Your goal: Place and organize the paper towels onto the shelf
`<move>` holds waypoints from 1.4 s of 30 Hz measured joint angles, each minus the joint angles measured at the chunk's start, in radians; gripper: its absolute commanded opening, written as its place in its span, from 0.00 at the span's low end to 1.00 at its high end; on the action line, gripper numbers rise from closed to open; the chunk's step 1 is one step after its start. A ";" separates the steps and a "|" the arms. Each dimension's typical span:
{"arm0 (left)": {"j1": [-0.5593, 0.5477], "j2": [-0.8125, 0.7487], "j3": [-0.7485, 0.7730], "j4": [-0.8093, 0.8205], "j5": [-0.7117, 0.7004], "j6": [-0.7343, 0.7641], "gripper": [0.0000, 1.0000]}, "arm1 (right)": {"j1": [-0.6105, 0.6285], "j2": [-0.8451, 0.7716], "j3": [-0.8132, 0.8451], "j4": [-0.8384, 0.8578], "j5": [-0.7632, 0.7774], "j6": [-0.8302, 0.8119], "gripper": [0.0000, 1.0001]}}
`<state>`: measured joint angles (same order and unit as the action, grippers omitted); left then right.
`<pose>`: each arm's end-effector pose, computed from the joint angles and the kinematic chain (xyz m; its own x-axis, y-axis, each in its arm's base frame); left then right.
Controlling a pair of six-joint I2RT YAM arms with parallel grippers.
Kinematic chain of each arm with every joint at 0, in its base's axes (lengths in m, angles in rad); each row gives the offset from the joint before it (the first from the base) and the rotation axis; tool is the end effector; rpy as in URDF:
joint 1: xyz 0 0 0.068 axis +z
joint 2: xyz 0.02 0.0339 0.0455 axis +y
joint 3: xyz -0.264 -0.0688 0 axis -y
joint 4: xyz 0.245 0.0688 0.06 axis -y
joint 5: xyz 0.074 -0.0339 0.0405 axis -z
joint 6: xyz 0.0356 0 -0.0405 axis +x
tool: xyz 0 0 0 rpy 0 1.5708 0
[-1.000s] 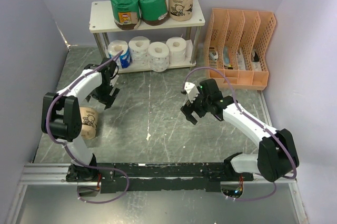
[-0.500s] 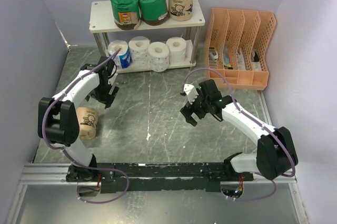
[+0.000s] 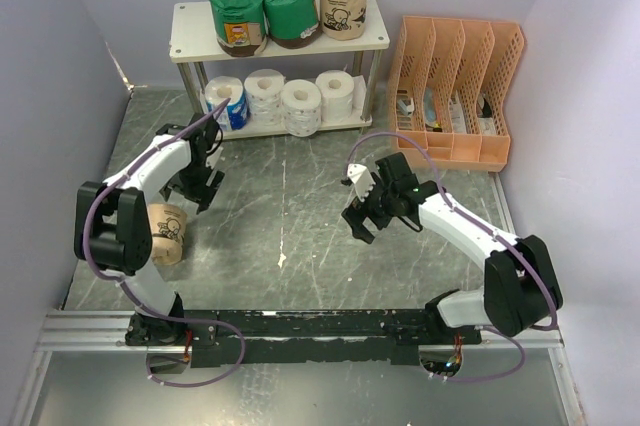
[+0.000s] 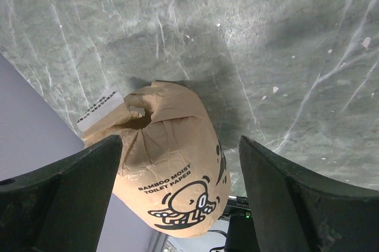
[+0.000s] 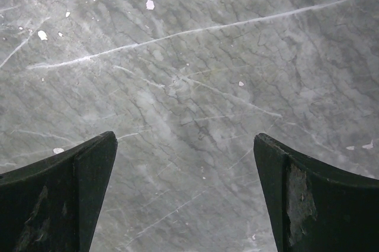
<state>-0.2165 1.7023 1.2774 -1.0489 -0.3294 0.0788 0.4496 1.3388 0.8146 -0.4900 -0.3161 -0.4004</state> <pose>0.3082 -0.0560 0.2217 -0.9555 0.2864 -0.0712 0.2487 0.9112 0.3286 0.2279 0.1223 0.2082 -0.4855 -0.6457 -0.5894 -0.8147 0.5787 0.0371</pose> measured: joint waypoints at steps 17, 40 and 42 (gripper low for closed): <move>0.000 -0.139 -0.138 -0.027 0.011 0.054 0.63 | 0.000 0.012 0.000 -0.018 -0.041 0.000 1.00; -0.003 -0.191 -0.176 -0.049 0.066 0.090 0.07 | 0.000 0.012 0.000 -0.039 -0.055 -0.002 1.00; -0.003 -0.190 -0.165 -0.055 0.080 0.092 0.07 | 0.000 0.012 0.000 -0.039 -0.055 -0.002 1.00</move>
<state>-0.2195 1.5120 1.1122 -1.1038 -0.2493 0.1707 0.4496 1.3510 0.8150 -0.5293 -0.3706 -0.4023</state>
